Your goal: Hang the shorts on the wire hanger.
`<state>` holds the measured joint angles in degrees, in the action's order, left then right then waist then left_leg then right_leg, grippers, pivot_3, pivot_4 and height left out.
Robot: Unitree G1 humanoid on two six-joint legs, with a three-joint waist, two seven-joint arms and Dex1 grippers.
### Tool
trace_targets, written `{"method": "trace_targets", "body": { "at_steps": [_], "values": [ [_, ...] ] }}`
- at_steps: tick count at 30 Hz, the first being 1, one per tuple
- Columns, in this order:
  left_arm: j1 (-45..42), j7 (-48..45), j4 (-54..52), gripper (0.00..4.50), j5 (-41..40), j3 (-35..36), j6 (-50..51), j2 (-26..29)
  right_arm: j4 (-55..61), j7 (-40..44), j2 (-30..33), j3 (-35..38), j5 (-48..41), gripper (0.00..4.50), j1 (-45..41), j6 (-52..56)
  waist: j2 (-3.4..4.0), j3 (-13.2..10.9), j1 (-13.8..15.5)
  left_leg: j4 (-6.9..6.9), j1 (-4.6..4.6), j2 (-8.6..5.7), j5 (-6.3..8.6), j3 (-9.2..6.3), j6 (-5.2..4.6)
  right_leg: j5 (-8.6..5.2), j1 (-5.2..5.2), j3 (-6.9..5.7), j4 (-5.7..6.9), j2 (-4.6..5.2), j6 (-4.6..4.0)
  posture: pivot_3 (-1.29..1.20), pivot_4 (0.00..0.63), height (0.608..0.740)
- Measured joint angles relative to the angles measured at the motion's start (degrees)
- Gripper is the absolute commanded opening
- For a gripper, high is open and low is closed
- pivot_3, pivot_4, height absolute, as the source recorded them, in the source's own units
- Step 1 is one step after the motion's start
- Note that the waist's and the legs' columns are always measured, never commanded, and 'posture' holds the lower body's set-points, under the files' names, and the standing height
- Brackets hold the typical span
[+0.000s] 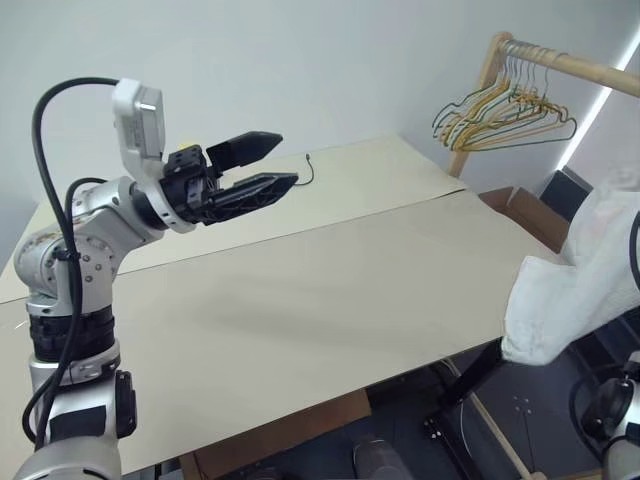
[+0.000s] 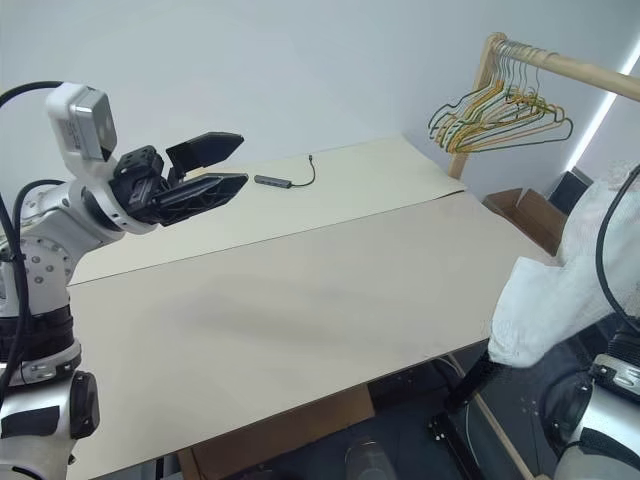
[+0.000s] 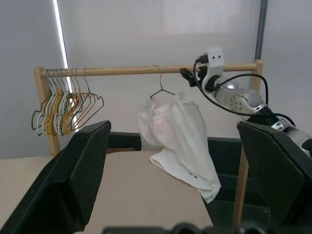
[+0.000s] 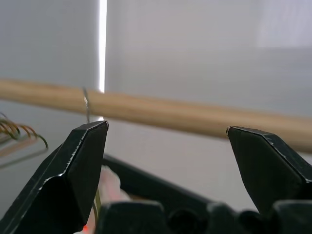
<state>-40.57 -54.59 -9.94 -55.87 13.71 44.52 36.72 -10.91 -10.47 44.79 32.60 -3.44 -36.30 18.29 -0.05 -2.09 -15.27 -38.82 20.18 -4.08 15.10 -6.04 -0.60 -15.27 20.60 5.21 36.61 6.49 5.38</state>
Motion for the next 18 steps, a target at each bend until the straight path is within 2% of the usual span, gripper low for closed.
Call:
{"method": "trace_targets", "body": {
  "at_steps": [4, 12, 18],
  "values": [
    [0.01, 0.00, 0.00, 4.50, 0.03, -0.01, 0.00, 0.02, 4.75, 3.56, -0.60, -2.24, 0.03, 4.49, 3.18, -4.98, -0.03, -0.02, 0.05, 0.01, 0.00, 0.01, 0.00, 0.00, 0.00, -0.18, 0.00, 0.00, -0.01, 0.00, 0.31, -0.24, 0.010, 0.740],
    [0.03, 0.09, -0.02, 4.50, 0.12, -0.01, 0.00, 0.11, 9.08, 9.56, -1.32, -4.28, -1.01, 4.49, 4.80, -7.88, -0.05, -0.03, 0.29, 0.01, 0.00, 0.01, 0.02, -0.01, -0.02, -0.11, 0.00, 0.01, -0.04, 0.00, 0.19, -0.23, 0.014, 0.740],
    [2.75, 0.25, -1.71, 4.50, 3.50, -0.10, -2.05, 1.56, 18.42, 24.56, -1.42, -8.24, -11.70, 4.49, 6.33, -3.96, -0.05, -0.05, 0.21, 0.03, -0.03, 0.04, 0.04, -0.01, -0.03, -0.20, -0.01, 0.03, -0.05, -0.02, 0.34, -0.20, 0.017, 0.740]
  ]
}}
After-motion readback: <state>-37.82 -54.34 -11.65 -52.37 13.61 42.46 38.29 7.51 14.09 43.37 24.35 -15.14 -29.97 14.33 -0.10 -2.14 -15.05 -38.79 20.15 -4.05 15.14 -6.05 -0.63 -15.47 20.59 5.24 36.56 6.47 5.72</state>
